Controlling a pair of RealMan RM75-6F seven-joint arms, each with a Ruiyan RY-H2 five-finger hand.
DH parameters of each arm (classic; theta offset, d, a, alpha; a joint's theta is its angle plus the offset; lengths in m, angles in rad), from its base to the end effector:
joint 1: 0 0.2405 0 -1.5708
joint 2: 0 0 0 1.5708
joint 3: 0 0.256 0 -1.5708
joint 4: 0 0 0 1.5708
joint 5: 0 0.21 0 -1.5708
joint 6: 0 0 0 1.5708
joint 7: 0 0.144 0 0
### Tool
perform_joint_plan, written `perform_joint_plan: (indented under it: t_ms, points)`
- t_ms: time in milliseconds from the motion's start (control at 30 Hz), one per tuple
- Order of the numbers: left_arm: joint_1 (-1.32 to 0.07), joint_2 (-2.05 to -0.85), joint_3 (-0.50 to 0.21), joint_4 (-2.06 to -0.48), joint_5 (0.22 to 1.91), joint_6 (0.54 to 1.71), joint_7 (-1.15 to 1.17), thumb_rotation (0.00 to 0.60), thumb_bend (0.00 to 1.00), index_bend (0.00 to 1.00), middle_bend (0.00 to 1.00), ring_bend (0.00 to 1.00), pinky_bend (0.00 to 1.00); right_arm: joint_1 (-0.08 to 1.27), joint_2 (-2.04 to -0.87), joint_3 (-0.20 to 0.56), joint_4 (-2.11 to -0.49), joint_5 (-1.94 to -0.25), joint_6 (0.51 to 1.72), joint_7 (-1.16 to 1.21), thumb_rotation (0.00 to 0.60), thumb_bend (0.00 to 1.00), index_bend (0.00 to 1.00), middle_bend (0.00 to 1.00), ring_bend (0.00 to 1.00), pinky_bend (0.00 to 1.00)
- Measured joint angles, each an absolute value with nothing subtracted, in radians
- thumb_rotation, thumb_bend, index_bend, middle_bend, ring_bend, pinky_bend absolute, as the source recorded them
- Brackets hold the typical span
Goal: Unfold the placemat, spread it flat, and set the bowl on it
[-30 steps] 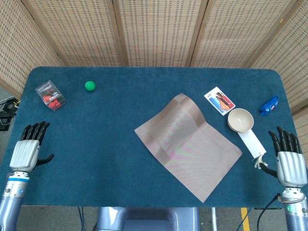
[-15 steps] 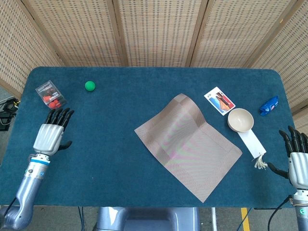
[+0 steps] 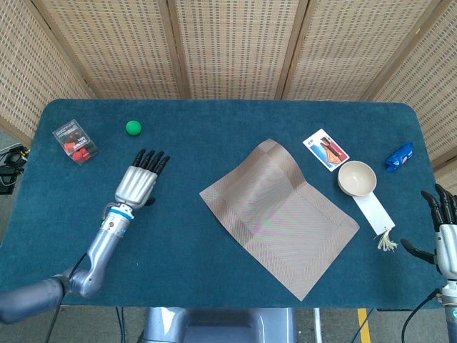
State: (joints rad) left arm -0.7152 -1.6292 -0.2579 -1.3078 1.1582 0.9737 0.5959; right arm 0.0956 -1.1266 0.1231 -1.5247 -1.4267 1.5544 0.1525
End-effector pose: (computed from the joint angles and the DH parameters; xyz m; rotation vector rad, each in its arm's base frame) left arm -0.1604 0.3698 -0.0130 -1.8165 -0.6311 -0.7716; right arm -0.3237 -0.1991 0.1901 1.2138 -0.8645 1.0364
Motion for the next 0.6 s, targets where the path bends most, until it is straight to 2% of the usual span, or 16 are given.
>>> perform_joint_plan:
  t_ms: [167, 600]
  points:
    - [-0.780, -1.716, -0.269, -1.210, 1.128, 0.941, 0.630, 0.600, 0.07, 0.00, 0.00, 0.00, 0.00, 0.095, -1.121, 0.129, -1.521, -1.422, 1.540, 0.182, 0.600, 0.13, 0.15, 0.00, 0.00, 0.00]
    - [-0.948, -1.924, -0.296, -0.954, 1.060, 0.861, 0.693, 0.600, 0.07, 0.00, 0.00, 0.00, 0.00, 0.092, -1.113, 0.141, -1.511, -1.421, 1.528, 0.237, 0.600, 0.13, 0.16, 0.00, 0.00, 0.00]
